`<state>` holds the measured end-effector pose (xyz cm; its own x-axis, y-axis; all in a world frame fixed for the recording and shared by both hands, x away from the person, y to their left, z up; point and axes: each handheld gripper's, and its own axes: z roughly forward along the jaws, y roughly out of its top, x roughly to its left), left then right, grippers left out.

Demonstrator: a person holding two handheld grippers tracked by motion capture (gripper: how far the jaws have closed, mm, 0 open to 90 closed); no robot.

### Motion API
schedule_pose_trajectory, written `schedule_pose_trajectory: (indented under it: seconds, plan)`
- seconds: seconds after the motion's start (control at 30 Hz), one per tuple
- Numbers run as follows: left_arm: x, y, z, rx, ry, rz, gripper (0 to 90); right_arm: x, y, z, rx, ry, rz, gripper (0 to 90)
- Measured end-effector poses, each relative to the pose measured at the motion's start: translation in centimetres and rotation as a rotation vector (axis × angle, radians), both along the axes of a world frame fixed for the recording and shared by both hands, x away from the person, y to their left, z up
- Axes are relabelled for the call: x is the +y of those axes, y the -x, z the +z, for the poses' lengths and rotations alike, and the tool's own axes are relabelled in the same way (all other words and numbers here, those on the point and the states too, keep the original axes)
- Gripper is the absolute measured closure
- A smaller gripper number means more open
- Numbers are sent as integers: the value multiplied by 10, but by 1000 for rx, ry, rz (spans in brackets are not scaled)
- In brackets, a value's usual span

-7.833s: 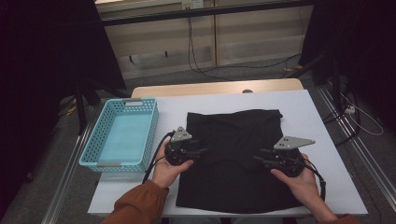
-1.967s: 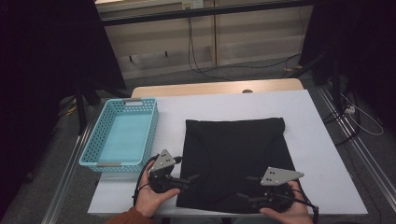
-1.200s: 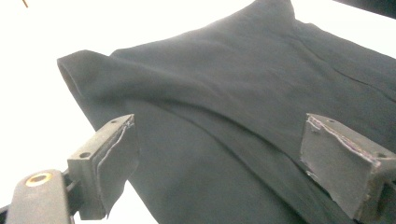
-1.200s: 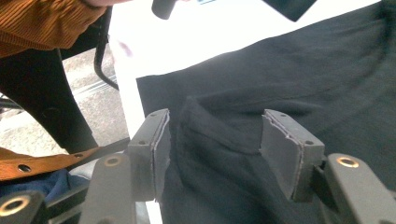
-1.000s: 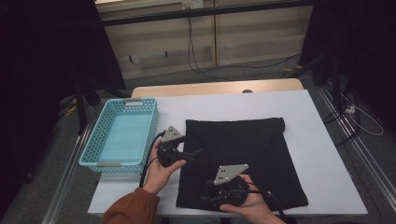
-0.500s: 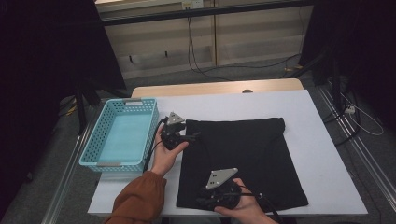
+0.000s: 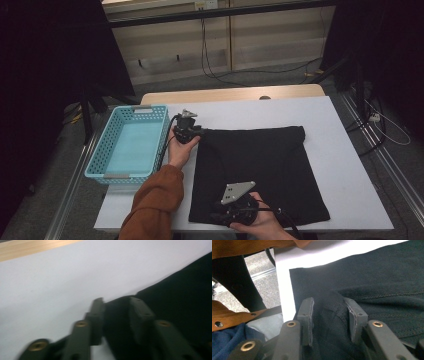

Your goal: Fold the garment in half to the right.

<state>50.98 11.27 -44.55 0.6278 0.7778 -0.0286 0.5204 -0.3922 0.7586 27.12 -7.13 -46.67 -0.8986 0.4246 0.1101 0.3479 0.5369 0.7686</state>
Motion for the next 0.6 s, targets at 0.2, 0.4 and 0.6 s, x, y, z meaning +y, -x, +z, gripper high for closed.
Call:
schedule_pose_trajectory:
  seconds: [0.2, 0.4, 0.6]
  plan:
    - [3, -7, -10, 40, 31, 5, 613, 0, 0, 0, -3, 0, 3, 630]
    - [-3, -9, -16, 29, 8, -9, 494, 0, 0, 0, -4, -1, 4, 630]
    - [-4, -10, -18, 49, 36, -10, 542, 0, -1, 0, 0, -2, 7, 628]
